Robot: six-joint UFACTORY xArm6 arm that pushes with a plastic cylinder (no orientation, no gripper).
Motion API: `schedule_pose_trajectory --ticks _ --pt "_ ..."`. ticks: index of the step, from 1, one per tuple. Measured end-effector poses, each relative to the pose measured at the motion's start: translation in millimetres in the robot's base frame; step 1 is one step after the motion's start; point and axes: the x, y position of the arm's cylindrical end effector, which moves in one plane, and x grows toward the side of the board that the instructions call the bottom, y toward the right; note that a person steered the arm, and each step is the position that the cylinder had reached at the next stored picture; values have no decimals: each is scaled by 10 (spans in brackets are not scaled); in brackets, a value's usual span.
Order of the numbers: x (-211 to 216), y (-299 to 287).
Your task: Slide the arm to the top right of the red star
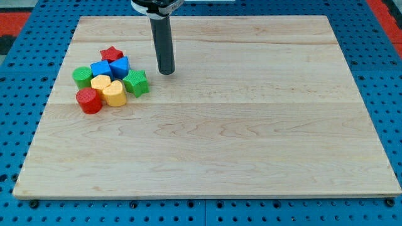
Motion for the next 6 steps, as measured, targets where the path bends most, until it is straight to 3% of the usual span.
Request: schedule_pose_trajectory --ticks 6 --pt "-19 -97"
